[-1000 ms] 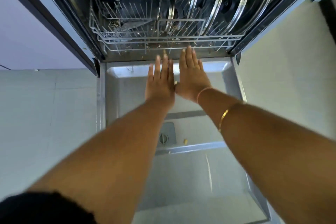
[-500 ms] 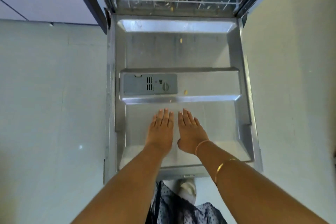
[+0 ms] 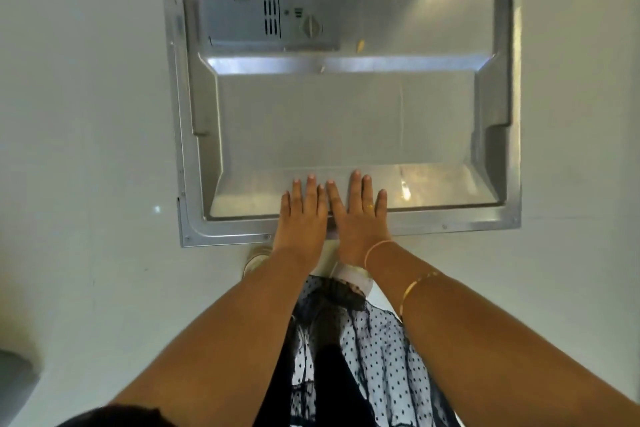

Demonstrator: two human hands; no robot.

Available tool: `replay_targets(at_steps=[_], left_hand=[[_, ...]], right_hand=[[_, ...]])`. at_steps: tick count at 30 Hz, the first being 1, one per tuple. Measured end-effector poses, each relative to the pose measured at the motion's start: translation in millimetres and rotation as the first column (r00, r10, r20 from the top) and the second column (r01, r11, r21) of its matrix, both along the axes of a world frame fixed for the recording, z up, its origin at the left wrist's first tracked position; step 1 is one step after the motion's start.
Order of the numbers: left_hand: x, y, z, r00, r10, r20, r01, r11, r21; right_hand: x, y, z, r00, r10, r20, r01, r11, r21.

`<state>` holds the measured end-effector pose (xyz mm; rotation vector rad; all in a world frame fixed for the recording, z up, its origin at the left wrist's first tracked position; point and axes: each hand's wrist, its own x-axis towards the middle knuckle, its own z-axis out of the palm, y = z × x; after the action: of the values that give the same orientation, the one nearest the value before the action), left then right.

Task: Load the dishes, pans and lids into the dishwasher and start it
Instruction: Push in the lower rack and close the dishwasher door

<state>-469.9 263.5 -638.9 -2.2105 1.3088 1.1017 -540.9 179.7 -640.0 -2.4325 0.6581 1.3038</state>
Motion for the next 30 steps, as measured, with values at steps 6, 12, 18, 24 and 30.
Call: replay_targets(at_steps=[6,12,18,24,30], left_hand=[[-5.6,2.3,-22.0,0.995,-0.01,0.104,0.023,0.991,-0.129],[0.9,4.0,-14.8,0.997,-0.014,0.076,0.025,0.989,-0.148],[1.4,10.8,0.1,0.996,-0.055,0.07,0.067,0.98,-0.187],[3.8,11.2,47.3,0.996,-0.067,0.05,0.075,0.98,-0.185],[22.5,-3.3,144.3,0.996,-0.086,0.006,0.086,0.988,-0.13]], right_hand=[[-5.8,9.1,-23.2,0.987,0.058,0.153,-0.028,0.981,-0.194],[1.8,-2.6,-10.4,0.977,0.192,0.097,-0.176,0.973,-0.15],[8.6,-5.5,10.7,0.968,0.25,0.037,-0.245,0.963,-0.114],[17.0,-10.3,62.4,0.957,0.289,-0.021,-0.29,0.954,-0.071],[35.1,-29.5,167.5,0.921,0.388,-0.024,-0.388,0.918,-0.079]])
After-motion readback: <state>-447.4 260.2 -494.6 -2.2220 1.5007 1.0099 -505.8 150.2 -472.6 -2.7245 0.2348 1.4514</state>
